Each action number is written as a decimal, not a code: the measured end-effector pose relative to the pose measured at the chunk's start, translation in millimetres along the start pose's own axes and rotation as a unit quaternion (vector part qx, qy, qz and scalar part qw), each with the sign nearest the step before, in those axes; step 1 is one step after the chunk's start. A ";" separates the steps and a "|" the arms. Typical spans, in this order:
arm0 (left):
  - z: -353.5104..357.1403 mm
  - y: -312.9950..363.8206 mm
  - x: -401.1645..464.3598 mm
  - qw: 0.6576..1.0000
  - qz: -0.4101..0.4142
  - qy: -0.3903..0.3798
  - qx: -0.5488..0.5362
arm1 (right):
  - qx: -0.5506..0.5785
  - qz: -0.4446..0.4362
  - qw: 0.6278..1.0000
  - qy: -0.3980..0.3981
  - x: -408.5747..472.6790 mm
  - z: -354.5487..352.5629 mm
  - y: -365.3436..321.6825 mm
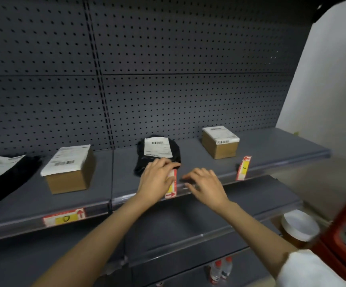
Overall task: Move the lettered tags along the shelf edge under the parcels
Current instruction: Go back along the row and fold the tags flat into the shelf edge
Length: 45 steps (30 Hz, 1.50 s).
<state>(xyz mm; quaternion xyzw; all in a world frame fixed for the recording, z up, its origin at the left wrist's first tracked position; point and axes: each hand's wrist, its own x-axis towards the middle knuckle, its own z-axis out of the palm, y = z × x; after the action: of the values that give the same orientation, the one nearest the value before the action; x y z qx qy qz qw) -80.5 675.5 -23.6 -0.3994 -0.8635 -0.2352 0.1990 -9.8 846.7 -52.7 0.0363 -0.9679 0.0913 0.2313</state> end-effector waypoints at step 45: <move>67.4 78.6 20.5 0.993 -0.100 0.043 -0.044 | 0.020 0.063 0.995 0.078 -29.9 -41.3 113.2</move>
<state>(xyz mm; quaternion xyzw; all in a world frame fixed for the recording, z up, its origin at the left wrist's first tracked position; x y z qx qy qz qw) -41.8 770.6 -47.8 -0.3085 -0.8787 -0.3088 0.1935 22.4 966.5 -48.2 -0.0272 -0.9452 0.1275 0.2993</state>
